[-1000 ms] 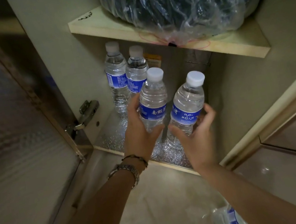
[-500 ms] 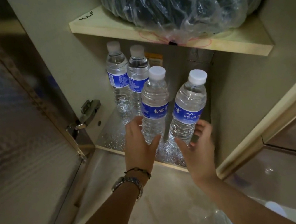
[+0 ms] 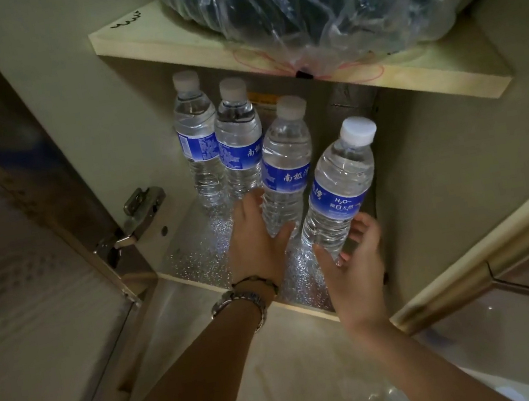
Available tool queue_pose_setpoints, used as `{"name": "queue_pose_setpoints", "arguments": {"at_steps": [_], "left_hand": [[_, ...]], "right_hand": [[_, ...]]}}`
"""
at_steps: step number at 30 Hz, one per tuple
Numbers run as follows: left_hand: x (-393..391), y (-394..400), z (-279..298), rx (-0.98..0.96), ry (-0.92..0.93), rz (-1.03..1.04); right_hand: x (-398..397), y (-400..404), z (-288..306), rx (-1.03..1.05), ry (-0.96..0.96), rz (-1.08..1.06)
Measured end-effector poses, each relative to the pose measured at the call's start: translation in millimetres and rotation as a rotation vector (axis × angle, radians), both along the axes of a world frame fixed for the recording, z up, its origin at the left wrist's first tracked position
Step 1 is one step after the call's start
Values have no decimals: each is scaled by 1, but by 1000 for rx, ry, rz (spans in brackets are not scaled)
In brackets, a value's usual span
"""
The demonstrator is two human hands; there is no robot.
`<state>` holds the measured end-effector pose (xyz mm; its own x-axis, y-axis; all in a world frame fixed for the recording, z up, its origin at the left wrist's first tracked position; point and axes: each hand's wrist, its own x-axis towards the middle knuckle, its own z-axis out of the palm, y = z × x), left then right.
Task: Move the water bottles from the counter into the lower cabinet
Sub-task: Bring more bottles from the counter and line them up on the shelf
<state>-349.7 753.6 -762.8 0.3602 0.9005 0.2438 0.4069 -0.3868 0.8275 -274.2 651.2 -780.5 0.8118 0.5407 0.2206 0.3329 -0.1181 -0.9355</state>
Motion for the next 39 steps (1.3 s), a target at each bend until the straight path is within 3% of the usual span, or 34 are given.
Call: {"name": "queue_pose_setpoints", "arguments": {"at_steps": [14,25,33,39], "left_hand": [[21,12,0,50,-24,114],[17,14,0,31,-22,70],[-30,1,-20,303,326,-111],[-52,-12,-42,469,405,-177]], "right_hand": [[6,4,-4,3,26,3],[7,4,-1,-9,-4,17],[11,12,9,-46,-44,10],[13,19,11,-83,-62,2]]}}
